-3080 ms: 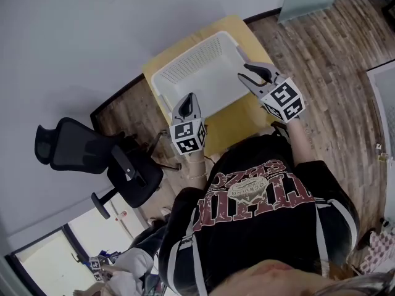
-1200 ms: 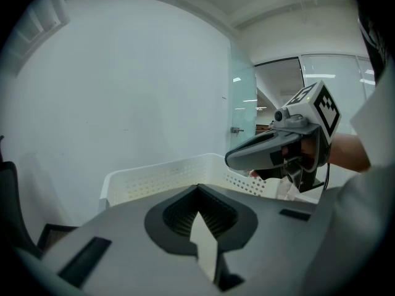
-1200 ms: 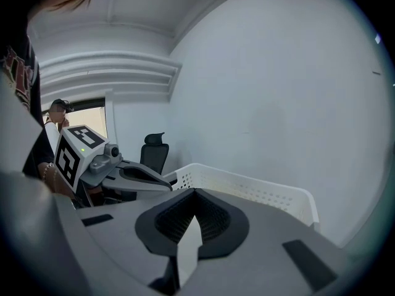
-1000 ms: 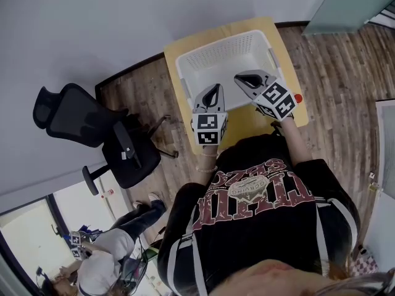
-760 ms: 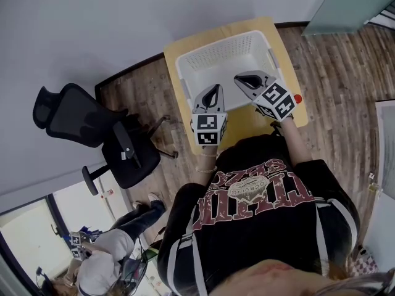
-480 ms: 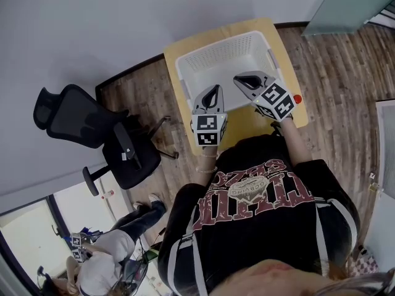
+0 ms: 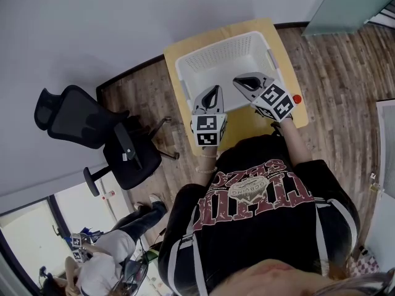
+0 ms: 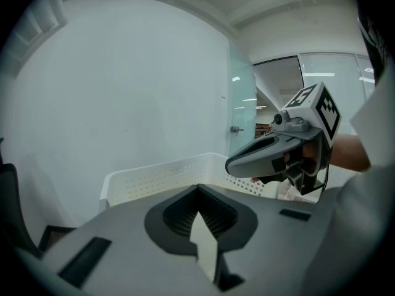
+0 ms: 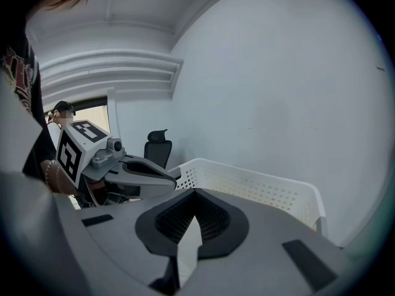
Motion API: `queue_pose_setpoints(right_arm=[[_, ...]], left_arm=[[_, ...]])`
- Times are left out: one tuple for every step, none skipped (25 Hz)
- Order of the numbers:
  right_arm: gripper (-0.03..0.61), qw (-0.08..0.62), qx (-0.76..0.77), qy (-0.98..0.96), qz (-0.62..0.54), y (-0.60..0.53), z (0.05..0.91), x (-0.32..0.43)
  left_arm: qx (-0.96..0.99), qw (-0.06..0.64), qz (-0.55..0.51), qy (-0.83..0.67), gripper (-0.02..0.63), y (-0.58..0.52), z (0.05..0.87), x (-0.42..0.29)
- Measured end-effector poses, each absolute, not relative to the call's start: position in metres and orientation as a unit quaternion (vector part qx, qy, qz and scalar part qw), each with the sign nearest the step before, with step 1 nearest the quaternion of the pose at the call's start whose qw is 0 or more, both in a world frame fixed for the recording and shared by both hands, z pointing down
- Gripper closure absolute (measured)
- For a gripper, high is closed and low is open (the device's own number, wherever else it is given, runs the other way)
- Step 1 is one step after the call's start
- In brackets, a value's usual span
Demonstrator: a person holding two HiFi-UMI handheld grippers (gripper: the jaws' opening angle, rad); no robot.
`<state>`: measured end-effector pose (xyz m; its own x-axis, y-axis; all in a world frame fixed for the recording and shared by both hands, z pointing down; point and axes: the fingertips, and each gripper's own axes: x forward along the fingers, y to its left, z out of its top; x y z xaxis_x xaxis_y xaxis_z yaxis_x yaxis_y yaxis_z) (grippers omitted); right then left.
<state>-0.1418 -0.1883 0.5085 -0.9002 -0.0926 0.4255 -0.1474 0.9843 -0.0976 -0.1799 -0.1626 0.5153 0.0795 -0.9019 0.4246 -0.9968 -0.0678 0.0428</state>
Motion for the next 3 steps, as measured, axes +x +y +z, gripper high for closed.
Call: queue_pose_setpoints(right_arm=[[0.563, 0.215, 0.061, -0.973, 0.064, -0.1879, 0.5089, -0.1416], [0.562, 0.215, 0.061, -0.973, 0.064, -0.1875, 0.5092, -0.1413], [0.563, 0.215, 0.061, -0.973, 0.063, -0.1871, 0.5094, -0.1410]], left_arm=[[0.716, 0.164, 0.145, -0.663, 0.569, -0.1625, 0.5155, -0.1796], [0.716, 0.164, 0.145, -0.662, 0.569, -0.1624, 0.5156, -0.1793], [0.717, 0.163, 0.146, -0.662, 0.569, -0.1623, 0.5157, -0.1790]])
